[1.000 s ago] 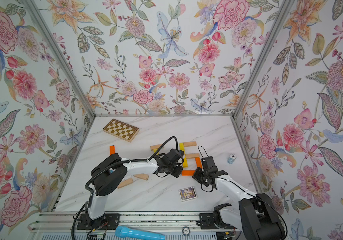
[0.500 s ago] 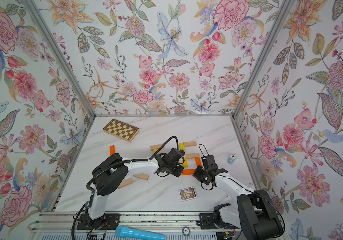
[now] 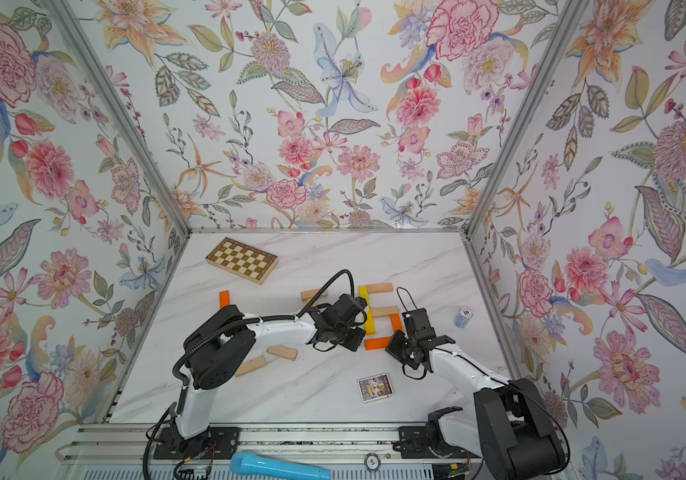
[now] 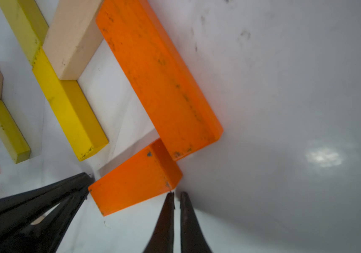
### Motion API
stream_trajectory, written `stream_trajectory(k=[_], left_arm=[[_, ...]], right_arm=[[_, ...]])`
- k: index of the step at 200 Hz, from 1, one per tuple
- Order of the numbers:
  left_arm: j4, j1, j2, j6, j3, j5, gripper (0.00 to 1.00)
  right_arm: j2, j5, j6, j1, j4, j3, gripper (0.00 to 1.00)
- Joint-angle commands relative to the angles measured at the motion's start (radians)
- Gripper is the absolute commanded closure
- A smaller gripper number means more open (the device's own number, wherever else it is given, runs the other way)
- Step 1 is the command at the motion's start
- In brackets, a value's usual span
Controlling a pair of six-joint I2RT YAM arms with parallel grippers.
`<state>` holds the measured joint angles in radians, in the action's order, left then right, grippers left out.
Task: Assemble the number 6 with building blocks
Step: Assemble the building block at the center of the board.
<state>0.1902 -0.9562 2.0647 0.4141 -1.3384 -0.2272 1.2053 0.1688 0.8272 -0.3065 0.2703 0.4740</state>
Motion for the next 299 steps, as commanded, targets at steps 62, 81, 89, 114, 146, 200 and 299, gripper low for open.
stream_trajectory(k=[62,81,89,114,146,200,299], left_arm=[[0.075,0.061,-0.358,0.01,0.178,0.133,0.41],[0.12,0.101,-0.436,0.01,0.195,0.137,0.27],[0.149,0.117,-0.466,0.004,0.198,0.152,0.23],[0.227,0.176,-0.567,-0.013,0.205,0.164,0.08],[0.295,0.243,-0.663,-0.053,0.208,0.169,0.01],[0.249,0.315,-0.756,-0.131,0.29,0.154,0.01],[0.212,0.331,-0.813,-0.124,0.335,0.098,0.01]], right_arm=[[-0.158,-0.214,0.011,-0.146,0.242,0.099,0.59],[-0.127,-0.259,0.043,-0.209,0.249,0.118,0.52],[-0.109,-0.283,0.061,-0.233,0.252,0.129,0.49],[-0.038,-0.344,0.115,-0.344,0.258,0.174,0.46],[0.073,-0.401,0.177,-0.439,0.268,0.242,0.42],[0.242,-0.446,0.267,-0.523,0.314,0.337,0.41],[0.388,-0.451,0.344,-0.534,0.328,0.384,0.46]])
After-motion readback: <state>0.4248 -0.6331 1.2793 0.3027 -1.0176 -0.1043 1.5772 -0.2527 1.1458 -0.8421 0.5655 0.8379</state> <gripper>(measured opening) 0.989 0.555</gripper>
